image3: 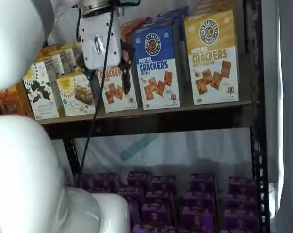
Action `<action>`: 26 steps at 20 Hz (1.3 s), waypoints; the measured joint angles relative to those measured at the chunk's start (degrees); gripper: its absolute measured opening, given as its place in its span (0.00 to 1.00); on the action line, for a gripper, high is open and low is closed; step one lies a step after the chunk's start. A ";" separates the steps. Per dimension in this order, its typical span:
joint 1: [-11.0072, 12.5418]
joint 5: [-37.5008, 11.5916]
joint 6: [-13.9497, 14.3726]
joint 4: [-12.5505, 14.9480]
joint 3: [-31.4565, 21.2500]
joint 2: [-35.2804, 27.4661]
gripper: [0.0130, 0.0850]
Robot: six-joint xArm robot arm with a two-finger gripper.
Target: Retrieve the yellow and white box located on the top shelf, the sixth one from the left
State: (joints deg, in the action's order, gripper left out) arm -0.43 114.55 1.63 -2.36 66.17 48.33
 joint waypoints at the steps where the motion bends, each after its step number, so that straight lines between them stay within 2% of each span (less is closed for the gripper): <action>1: 0.65 0.74 -0.29 -0.76 0.36 -0.42 1.00; 2: 2.39 2.42 -1.01 -2.64 1.15 -1.38 1.00; 6: 2.38 2.86 -1.14 -2.65 1.20 -1.47 1.00; 8: 1.80 2.39 -1.00 -1.77 0.93 -1.22 1.00; 11: 0.16 0.61 -0.81 1.39 0.11 -0.51 1.00; 14: 1.14 -2.40 -2.45 3.47 -1.08 0.43 1.00; 17: 3.71 -5.07 -5.23 4.58 -1.88 0.75 1.00; 21: 8.49 -8.64 -9.75 4.68 -2.43 0.45 1.00; 26: 16.25 -13.68 -16.67 2.68 -2.11 -1.36 1.00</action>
State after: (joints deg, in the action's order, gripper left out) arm 15.82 100.87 -15.04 0.32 64.06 46.97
